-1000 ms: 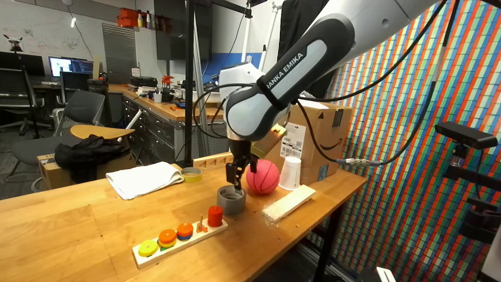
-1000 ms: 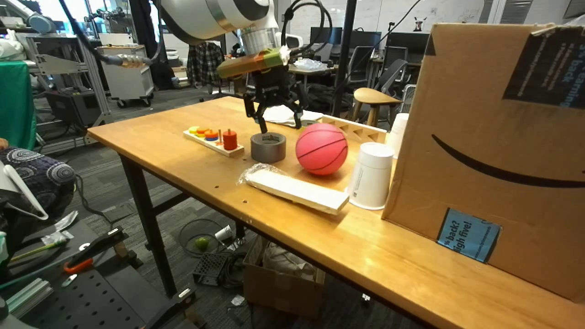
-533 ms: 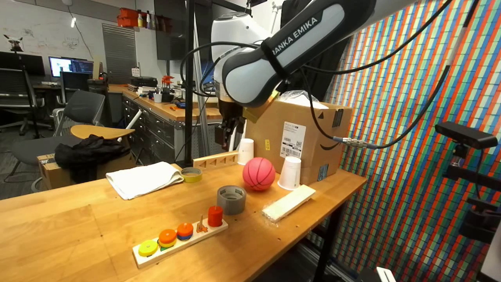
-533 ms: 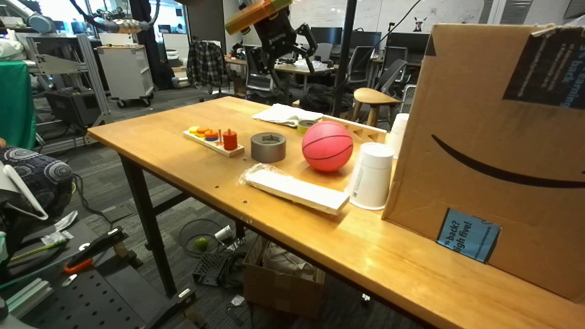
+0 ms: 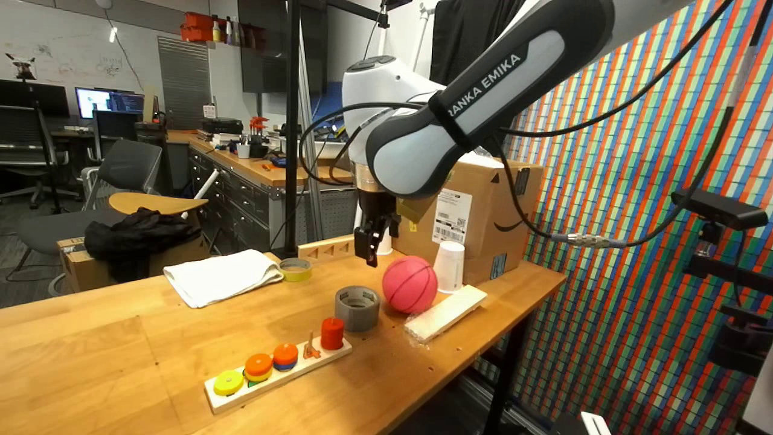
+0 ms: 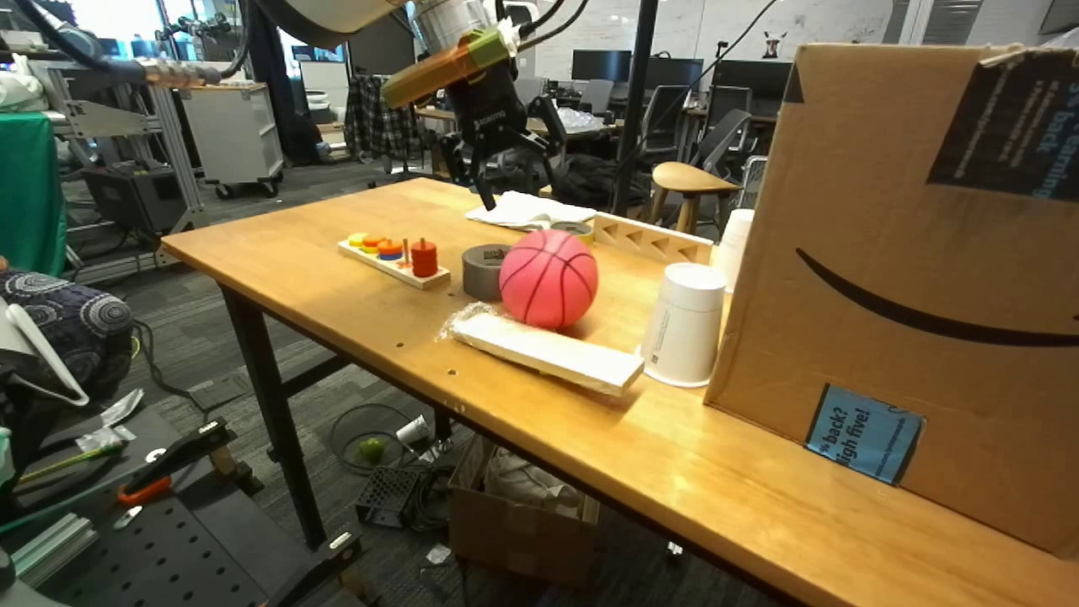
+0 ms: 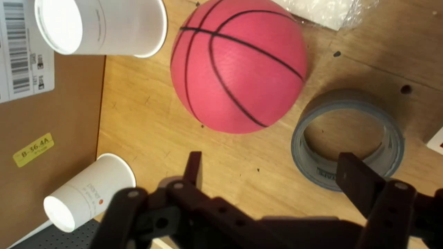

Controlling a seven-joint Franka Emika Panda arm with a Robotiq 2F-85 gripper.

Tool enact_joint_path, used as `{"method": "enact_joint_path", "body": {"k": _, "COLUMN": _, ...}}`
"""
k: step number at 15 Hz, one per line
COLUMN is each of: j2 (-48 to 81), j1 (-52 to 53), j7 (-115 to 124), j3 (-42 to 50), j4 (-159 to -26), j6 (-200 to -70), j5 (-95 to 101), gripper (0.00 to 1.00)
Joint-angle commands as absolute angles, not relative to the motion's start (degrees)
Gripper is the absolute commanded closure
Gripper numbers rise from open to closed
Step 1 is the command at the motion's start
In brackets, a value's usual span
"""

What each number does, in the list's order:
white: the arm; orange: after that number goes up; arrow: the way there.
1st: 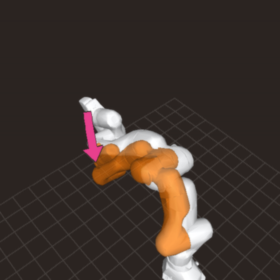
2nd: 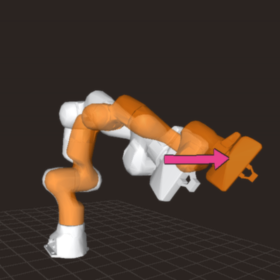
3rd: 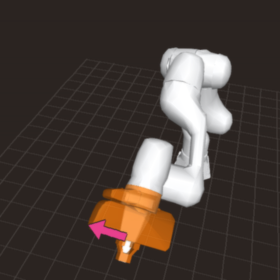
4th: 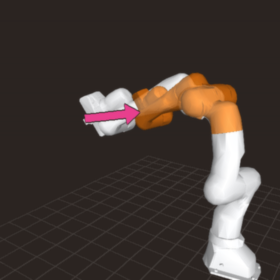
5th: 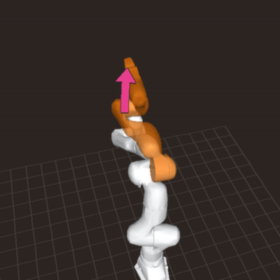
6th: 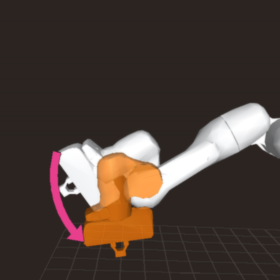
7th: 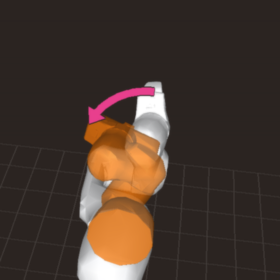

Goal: Move the ball

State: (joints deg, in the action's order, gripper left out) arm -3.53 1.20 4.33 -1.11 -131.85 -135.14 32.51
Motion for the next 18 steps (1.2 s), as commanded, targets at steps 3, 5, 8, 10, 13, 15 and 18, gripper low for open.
{"method": "enact_joint_path", "body": {"k": 3, "j2": -10.65, "j1": -0.05, "j7": 9.22, "j3": -1.75, "j4": -137.29, "j6": -132.68, "j5": 36.09, "gripper": 0.00}}
{"method": "enact_joint_path", "body": {"k": 5, "j2": -12.50, "j1": -0.19, "j7": 10.51, "j3": -2.16, "j4": -138.09, "j6": -130.39, "j5": 36.85, "gripper": 0.00}}
{"method": "enact_joint_path", "body": {"k": 8, "j2": -14.25, "j1": -0.07, "j7": 12.29, "j3": -2.96, "j4": -139.47, "j6": -127.98, "j5": 36.73, "gripper": 0.00}}
{"method": "enact_joint_path", "body": {"k": 10, "j2": -14.57, "j1": -0.04, "j7": 12.95, "j3": -3.34, "j4": -140.34, "j6": -126.93, "j5": 36.35, "gripper": 0.00}}
{"method": "enact_joint_path", "body": {"k": 13, "j2": -13.75, "j1": -0.05, "j7": 13.68, "j3": -3.62, "j4": -141.18, "j6": -125.98, "j5": 36.00, "gripper": 0.00}}
{"method": "enact_joint_path", "body": {"k": 15, "j2": -13.08, "j1": -0.24, "j7": 14.50, "j3": -3.68, "j4": -141.64, "j6": -125.36, "j5": 36.50, "gripper": 0.00}}
{"method": "enact_joint_path", "body": {"k": 18, "j2": -11.78, "j1": -0.15, "j7": 14.16, "j3": -3.37, "j4": -141.73, "j6": -124.64, "j5": 35.64, "gripper": 0.00}}
